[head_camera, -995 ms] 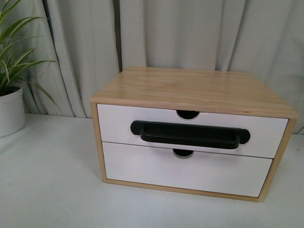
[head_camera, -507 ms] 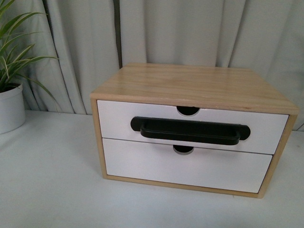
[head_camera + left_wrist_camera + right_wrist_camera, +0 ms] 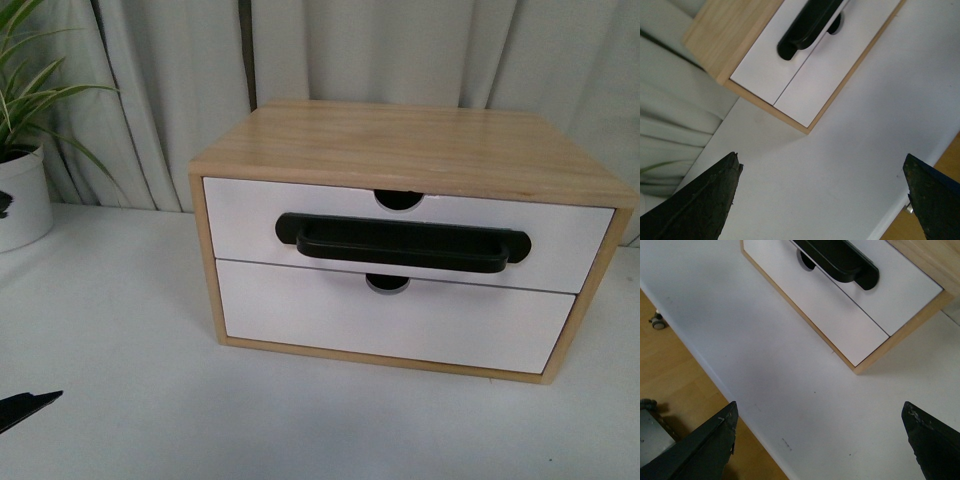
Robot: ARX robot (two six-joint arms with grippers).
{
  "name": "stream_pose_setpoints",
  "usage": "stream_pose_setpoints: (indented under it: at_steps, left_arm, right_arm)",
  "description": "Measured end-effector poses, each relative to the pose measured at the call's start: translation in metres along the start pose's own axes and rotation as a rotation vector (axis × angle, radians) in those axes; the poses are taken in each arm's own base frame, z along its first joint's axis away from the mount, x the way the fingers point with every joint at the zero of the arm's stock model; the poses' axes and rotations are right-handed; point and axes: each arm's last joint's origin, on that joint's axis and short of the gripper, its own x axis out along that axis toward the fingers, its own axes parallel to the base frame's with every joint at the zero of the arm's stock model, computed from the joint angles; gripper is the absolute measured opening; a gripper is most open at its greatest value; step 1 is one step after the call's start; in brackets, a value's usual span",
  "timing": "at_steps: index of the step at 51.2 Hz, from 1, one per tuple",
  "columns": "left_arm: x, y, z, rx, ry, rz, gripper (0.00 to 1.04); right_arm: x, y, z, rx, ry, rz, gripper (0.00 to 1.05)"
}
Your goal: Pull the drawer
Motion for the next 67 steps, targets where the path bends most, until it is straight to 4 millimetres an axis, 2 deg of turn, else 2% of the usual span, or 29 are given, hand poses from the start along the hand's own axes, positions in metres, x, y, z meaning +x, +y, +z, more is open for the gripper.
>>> stream_pose_setpoints:
  at_steps: [8,17,22,29,37,45,54,67]
  left_arm:
    - [0.029,0.024,0.015,0.120,0.011,-0.111,0.99]
    - [0.054,0.034,0.037,0.203,-0.020,-0.180,0.99]
    - [0.068,0.034,0.045,0.224,-0.033,-0.211,0.99]
    - [0.095,0.023,0.057,0.257,-0.052,-0.284,0.99]
    - [0.116,0.014,0.072,0.314,-0.077,-0.323,0.99]
    - [0.134,0.015,0.076,0.340,-0.071,-0.336,0.99]
    - [0.149,0.016,0.078,0.377,-0.060,-0.342,0.99]
    - [0.159,0.014,0.076,0.403,-0.051,-0.353,0.99]
  right_arm:
    - [0.012,-0.008,0.013,-0.170,0.010,0.042,0.96]
    - [0.024,-0.014,0.024,-0.256,0.018,0.074,0.96]
    - [0.032,-0.016,0.032,-0.299,0.015,0.096,0.96]
    - [0.049,-0.018,0.041,-0.363,0.013,0.124,0.96]
    - [0.072,-0.024,0.049,-0.399,0.013,0.141,0.96]
    - [0.090,-0.027,0.053,-0.418,0.002,0.159,0.96]
    - [0.110,-0.027,0.059,-0.444,-0.009,0.186,0.96]
    - [0.125,-0.027,0.063,-0.450,-0.043,0.197,0.96]
